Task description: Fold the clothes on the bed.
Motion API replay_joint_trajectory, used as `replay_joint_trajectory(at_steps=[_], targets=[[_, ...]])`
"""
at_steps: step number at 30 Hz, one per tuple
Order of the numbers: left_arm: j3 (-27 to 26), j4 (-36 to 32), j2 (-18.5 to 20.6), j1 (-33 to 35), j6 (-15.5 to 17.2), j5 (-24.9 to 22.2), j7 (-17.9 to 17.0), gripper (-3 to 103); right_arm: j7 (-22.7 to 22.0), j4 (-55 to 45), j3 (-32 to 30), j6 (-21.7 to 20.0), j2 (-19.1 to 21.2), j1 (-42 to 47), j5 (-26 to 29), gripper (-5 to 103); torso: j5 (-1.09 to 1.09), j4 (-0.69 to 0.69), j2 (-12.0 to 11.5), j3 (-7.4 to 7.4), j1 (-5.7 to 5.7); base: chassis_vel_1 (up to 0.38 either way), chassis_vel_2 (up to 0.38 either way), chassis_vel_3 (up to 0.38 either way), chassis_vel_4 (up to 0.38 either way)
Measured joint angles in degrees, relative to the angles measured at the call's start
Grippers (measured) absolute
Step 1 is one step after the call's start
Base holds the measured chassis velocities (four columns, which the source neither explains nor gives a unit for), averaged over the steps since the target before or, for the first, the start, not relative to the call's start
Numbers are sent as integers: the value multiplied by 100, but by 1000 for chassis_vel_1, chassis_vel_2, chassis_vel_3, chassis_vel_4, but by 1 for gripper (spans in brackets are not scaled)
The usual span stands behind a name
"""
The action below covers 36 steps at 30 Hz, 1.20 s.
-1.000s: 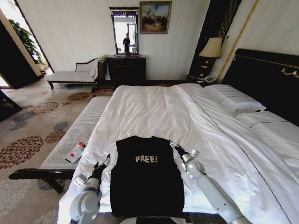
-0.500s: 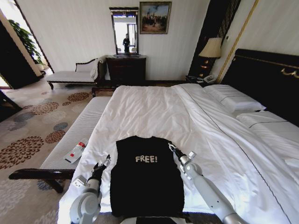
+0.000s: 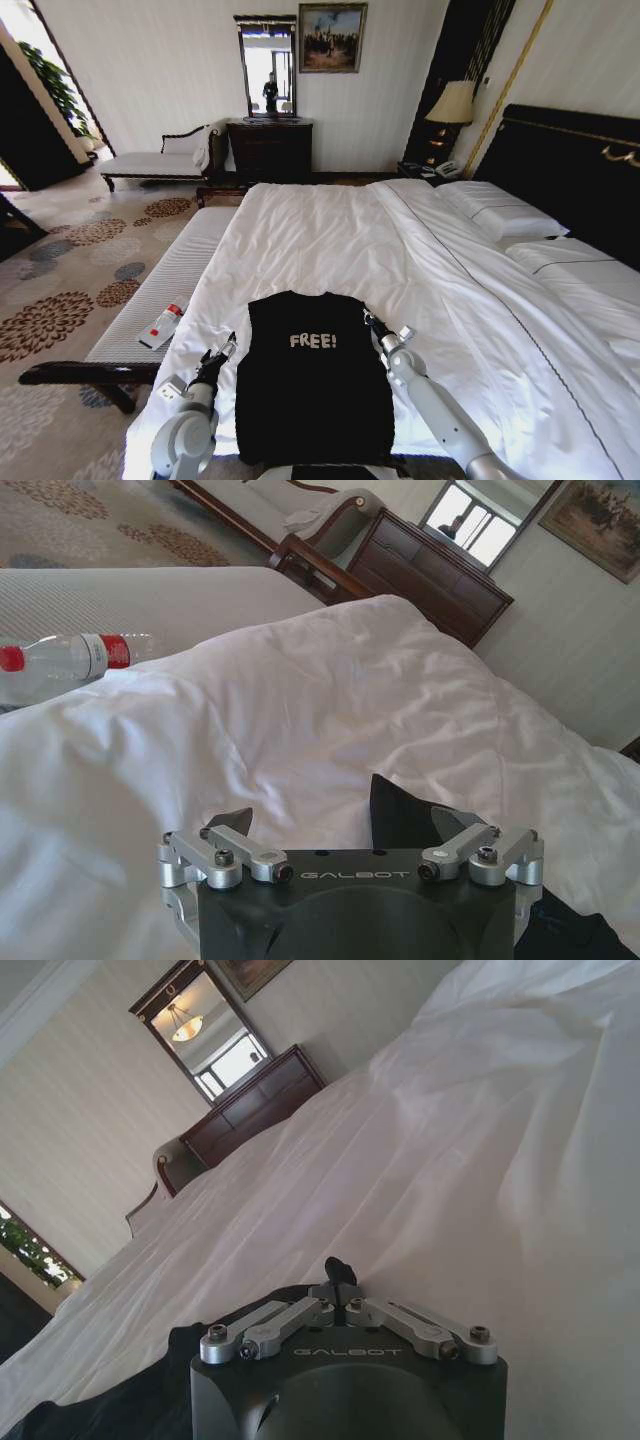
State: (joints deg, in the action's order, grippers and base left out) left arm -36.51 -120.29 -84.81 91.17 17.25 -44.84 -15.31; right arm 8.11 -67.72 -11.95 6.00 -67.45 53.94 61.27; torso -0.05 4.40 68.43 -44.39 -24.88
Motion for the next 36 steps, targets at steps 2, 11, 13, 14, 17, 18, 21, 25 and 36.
replay_joint_trajectory(at_steps=[2,11,13,14,17,18,21,25,36], targets=[[-16,42,108,-111,-3,-128,0,100,-77,-60,-16,93,-12,2,-5,0,1,0,0,0,0,0,0,0,0],[158,870,773,-996,7,-679,118,100,-371,-497,-64,248,-59,36,-32,0,0,-1,0,0,0,0,0,0,0],[261,1275,862,-1391,24,-747,116,100,-398,-498,-60,251,-67,6,-62,0,-1,0,0,0,0,0,0,0,0],[324,1509,894,-1637,48,-828,104,100,-410,-481,-50,250,-59,-4,-77,0,0,0,0,0,0,0,0,0,0],[435,1924,924,-2132,125,-1012,61,100,-415,-435,-34,250,-31,-11,-115,0,0,1,0,-1,0,0,0,0,0],[501,2133,930,-2377,186,-1136,42,100,-415,-418,-32,250,-27,-11,-137,0,0,2,0,-1,0,0,0,0,0],[611,2443,927,-2681,269,-1283,15,100,-416,-411,-40,251,-36,-3,-176,0,-1,1,-1,-2,-1,0,0,0,0],[819,2957,876,-3130,358,-1367,1,100,-452,-496,-68,255,-46,62,-227,0,1,1,0,-1,-1,0,0,0,0],[1183,3774,683,-3692,339,-1132,136,101,-471,-636,-147,291,-48,236,-339,0,1,1,0,-1,0,0,0,0,0]])
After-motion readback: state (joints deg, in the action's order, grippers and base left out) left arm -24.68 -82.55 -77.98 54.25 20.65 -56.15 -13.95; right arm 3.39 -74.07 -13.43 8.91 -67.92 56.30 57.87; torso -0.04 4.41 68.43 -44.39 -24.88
